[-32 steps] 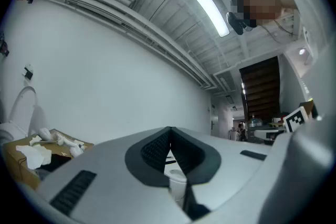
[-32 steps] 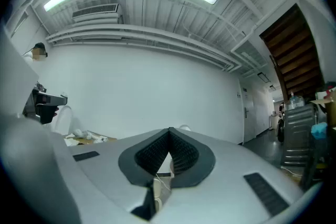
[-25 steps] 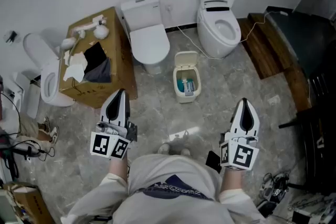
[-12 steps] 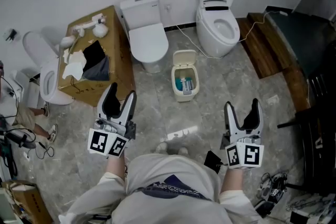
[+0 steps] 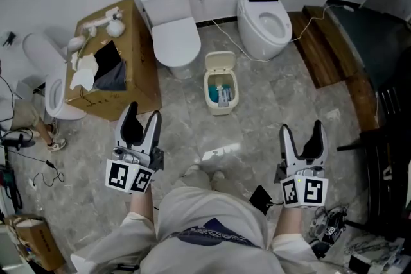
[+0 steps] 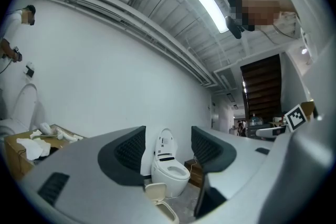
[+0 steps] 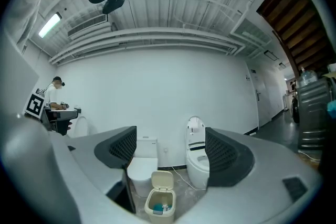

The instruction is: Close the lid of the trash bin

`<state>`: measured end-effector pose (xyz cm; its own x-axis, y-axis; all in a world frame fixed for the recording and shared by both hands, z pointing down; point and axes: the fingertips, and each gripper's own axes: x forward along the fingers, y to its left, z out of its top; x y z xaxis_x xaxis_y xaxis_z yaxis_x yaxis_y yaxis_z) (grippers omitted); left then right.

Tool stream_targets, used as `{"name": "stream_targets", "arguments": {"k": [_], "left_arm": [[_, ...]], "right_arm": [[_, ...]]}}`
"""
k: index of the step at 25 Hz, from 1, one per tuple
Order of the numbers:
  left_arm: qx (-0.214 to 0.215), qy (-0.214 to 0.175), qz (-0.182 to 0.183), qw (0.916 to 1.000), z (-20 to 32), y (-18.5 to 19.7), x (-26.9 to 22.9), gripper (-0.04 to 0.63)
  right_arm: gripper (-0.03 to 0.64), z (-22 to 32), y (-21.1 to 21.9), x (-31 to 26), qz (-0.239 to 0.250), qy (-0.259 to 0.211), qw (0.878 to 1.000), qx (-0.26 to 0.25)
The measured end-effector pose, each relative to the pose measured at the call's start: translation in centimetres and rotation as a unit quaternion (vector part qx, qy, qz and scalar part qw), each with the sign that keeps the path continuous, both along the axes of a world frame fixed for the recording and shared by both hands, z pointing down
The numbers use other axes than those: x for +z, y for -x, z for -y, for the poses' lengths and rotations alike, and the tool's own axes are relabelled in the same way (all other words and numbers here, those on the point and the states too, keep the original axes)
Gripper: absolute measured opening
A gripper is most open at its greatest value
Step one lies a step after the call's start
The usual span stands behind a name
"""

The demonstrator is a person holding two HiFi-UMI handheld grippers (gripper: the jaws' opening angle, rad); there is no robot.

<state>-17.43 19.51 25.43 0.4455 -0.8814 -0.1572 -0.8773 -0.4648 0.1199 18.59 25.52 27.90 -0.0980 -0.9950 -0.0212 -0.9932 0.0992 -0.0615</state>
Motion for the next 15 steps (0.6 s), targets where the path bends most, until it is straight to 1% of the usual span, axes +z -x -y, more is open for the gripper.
{"name": "stream_targets", "arguments": {"k": [2, 4, 7, 11, 15], "left_arm": [[-0.005, 0.005, -0.002, 1.0000, -0.1, -0.6, 0.5, 0.250], [-0.005, 0.010, 0.005, 0.9999, 0.1, -1.1, 0.9, 0.250], [-0.008, 0.016, 0.008, 0.9998, 1.1, -1.2, 1.3, 0.250], [-0.014, 0.008, 0.013, 0.9998, 3.5, -0.6, 1.0, 0.250], [-0.012, 0.003, 0.008, 0.9999, 6.8, -0.1, 1.0, 0.250]], "right_arm": [[0.402, 0.5, -0.8, 0.2, -0.001, 0.003, 1.000, -0.003], [0.402, 1.2, -1.3, 0.5, 0.003, 0.002, 1.000, -0.004], [0.400, 2.5, -1.2, 1.1, 0.008, 0.005, 1.000, -0.011], [0.399, 5.1, -0.4, 1.8, 0.010, 0.008, 1.000, -0.019], [0.390, 8.4, -0.1, 2.1, 0.019, 0.000, 1.000, -0.010]]}}
